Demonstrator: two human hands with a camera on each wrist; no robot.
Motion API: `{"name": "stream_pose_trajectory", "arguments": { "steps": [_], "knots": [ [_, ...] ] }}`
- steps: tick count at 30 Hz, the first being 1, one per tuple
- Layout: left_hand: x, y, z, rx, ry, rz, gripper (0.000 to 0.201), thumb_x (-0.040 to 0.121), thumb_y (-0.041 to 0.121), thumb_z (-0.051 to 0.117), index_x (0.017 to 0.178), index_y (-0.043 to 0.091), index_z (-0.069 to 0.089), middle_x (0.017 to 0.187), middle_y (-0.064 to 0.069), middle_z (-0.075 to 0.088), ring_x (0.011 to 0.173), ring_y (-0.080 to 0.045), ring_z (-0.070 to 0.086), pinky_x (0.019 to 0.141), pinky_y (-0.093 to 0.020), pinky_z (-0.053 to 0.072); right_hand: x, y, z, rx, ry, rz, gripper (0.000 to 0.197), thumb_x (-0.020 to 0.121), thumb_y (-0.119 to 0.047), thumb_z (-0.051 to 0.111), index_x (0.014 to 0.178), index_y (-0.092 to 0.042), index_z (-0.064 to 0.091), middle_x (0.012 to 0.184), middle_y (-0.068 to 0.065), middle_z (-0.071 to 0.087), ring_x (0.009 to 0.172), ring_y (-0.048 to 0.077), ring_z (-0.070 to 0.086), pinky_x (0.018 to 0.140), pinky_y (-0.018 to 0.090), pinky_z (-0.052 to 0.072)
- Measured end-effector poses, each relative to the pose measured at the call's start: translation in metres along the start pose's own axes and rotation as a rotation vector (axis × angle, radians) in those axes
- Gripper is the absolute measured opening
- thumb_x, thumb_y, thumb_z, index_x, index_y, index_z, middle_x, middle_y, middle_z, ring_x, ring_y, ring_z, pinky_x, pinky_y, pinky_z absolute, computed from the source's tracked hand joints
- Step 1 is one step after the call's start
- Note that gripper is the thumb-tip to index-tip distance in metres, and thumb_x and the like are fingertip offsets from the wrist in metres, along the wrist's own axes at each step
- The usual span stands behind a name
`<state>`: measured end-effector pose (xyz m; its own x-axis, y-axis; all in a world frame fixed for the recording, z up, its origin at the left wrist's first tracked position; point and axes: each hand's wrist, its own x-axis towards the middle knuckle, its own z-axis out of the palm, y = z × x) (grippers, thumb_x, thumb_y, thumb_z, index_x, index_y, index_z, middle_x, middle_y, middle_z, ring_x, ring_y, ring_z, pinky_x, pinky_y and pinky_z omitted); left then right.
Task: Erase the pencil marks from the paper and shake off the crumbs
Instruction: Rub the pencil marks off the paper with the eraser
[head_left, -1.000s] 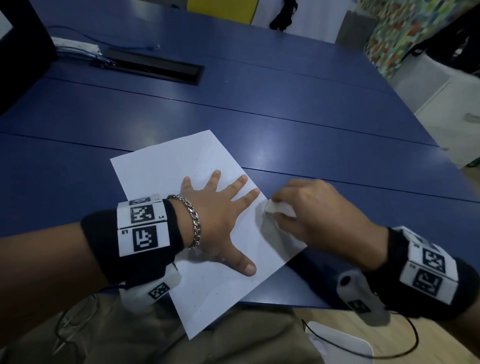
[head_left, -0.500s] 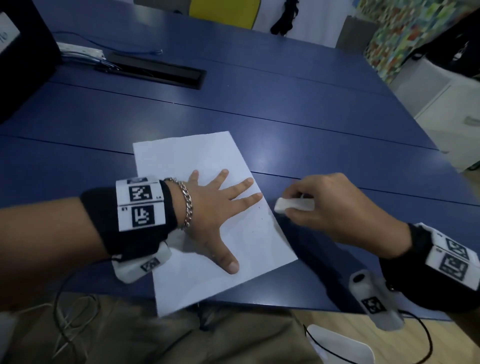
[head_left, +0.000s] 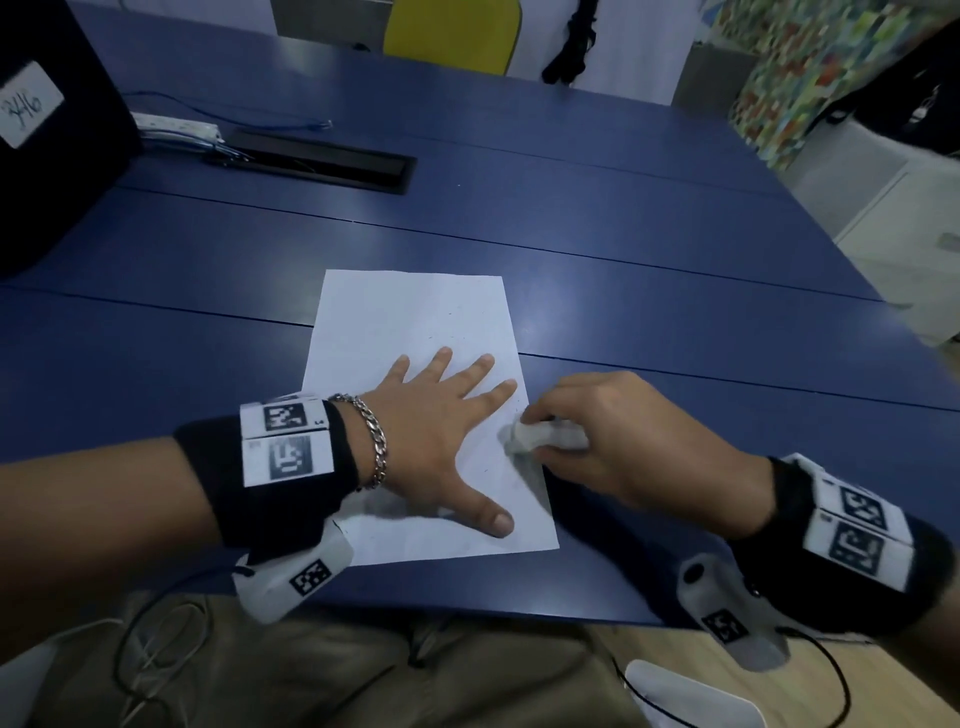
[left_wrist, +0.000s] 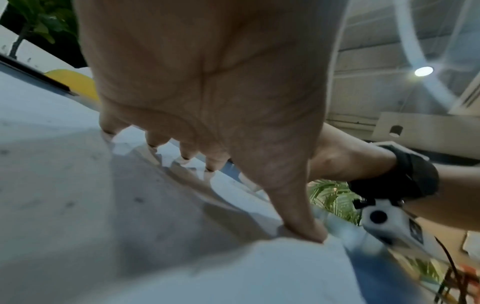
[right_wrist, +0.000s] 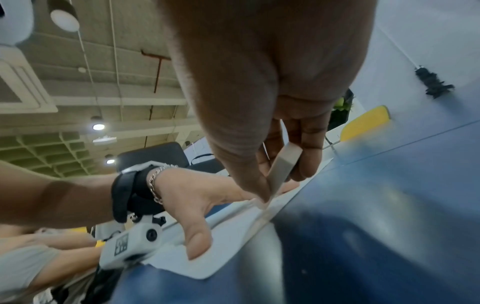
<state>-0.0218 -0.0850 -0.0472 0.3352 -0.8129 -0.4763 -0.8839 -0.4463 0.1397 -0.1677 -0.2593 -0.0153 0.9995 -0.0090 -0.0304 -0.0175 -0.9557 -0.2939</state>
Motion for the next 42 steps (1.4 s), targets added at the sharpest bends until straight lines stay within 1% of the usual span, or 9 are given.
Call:
{"name": "stream_pose_trajectory", "arguments": {
  "steps": [7, 13, 17, 22, 27, 31, 37, 40, 42],
  "knots": [
    [0.001, 0.003, 0.001, 0.059, -0.036, -0.040, 0.149, 0.051, 0.108, 0.051, 0.156, 0.043, -0.034, 0.164, 0.010, -0.043, 0.155, -0.034, -0.032, 0.121, -0.072, -0.009, -0.003, -0.014, 0.001, -0.068, -0.159, -0.134, 0.025, 0.091, -0.042, 0.061, 0.110, -0.031, 0.072, 0.099, -0.013, 0.063, 0.084, 0.011, 0.061, 0.073, 0.028, 0.052],
    [0.002, 0.005, 0.001, 0.065, -0.060, -0.054, 0.152, 0.047, 0.110, 0.049, 0.152, 0.045, -0.039, 0.161, 0.010, -0.047, 0.154, -0.035, -0.035, 0.119, -0.074, -0.011, 0.010, -0.001, -0.004, -0.147, -0.061, -0.060, 0.027, 0.093, -0.045, 0.058, 0.107, -0.026, 0.071, 0.096, -0.010, 0.062, 0.083, 0.015, 0.062, 0.076, 0.037, 0.055],
    [0.002, 0.005, 0.001, 0.063, -0.064, -0.056, 0.152, 0.049, 0.109, 0.051, 0.154, 0.043, -0.037, 0.162, 0.010, -0.047, 0.154, -0.035, -0.035, 0.119, -0.075, -0.010, -0.002, -0.014, -0.005, -0.138, -0.234, -0.165, 0.024, 0.089, -0.039, 0.064, 0.109, -0.028, 0.072, 0.096, -0.010, 0.063, 0.082, 0.016, 0.063, 0.072, 0.034, 0.054],
    [0.002, 0.006, 0.000, 0.064, -0.073, -0.057, 0.152, 0.047, 0.109, 0.051, 0.152, 0.045, -0.038, 0.161, 0.011, -0.048, 0.153, -0.035, -0.035, 0.119, -0.075, -0.011, 0.013, 0.002, -0.009, -0.176, -0.091, -0.068, 0.020, 0.090, -0.040, 0.060, 0.104, -0.029, 0.071, 0.094, -0.010, 0.062, 0.080, 0.015, 0.061, 0.072, 0.037, 0.056],
    [0.003, 0.006, -0.001, 0.064, -0.076, -0.055, 0.154, 0.047, 0.108, 0.053, 0.154, 0.043, -0.037, 0.161, 0.010, -0.047, 0.153, -0.036, -0.035, 0.119, -0.076, -0.009, -0.006, -0.013, -0.007, -0.154, -0.242, -0.171, 0.028, 0.089, -0.041, 0.060, 0.111, -0.028, 0.072, 0.099, -0.008, 0.066, 0.085, 0.016, 0.064, 0.073, 0.032, 0.055],
    [0.003, 0.006, -0.002, 0.071, -0.092, -0.062, 0.153, 0.047, 0.109, 0.052, 0.151, 0.044, -0.040, 0.160, 0.011, -0.049, 0.153, -0.035, -0.036, 0.119, -0.076, -0.010, 0.018, 0.004, -0.012, -0.155, -0.118, -0.084, 0.035, 0.084, -0.044, 0.046, 0.101, -0.031, 0.073, 0.092, -0.008, 0.065, 0.081, 0.016, 0.064, 0.070, 0.036, 0.055],
    [0.003, 0.006, -0.002, 0.071, -0.092, -0.064, 0.154, 0.048, 0.108, 0.053, 0.153, 0.042, -0.038, 0.162, 0.010, -0.047, 0.153, -0.035, -0.035, 0.119, -0.076, -0.008, 0.002, -0.010, -0.010, -0.160, -0.252, -0.175, 0.030, 0.089, -0.043, 0.056, 0.108, -0.028, 0.074, 0.095, -0.007, 0.066, 0.084, 0.016, 0.065, 0.074, 0.034, 0.056],
    [0.003, 0.006, -0.002, 0.071, -0.092, -0.060, 0.154, 0.047, 0.109, 0.052, 0.151, 0.044, -0.040, 0.160, 0.010, -0.049, 0.153, -0.034, -0.036, 0.119, -0.076, -0.008, 0.018, 0.000, -0.015, -0.146, -0.169, -0.083, 0.040, 0.084, -0.049, 0.044, 0.102, -0.029, 0.073, 0.092, -0.006, 0.066, 0.082, 0.016, 0.064, 0.073, 0.038, 0.056],
    [0.004, 0.006, -0.001, 0.074, -0.089, -0.061, 0.154, 0.046, 0.110, 0.051, 0.152, 0.044, -0.039, 0.161, 0.010, -0.048, 0.154, -0.035, -0.035, 0.118, -0.077, -0.008, 0.014, -0.003, -0.011, -0.158, -0.137, -0.107, 0.033, 0.085, -0.045, 0.051, 0.103, -0.029, 0.073, 0.095, -0.007, 0.066, 0.083, 0.015, 0.063, 0.074, 0.036, 0.056]
  ]
}}
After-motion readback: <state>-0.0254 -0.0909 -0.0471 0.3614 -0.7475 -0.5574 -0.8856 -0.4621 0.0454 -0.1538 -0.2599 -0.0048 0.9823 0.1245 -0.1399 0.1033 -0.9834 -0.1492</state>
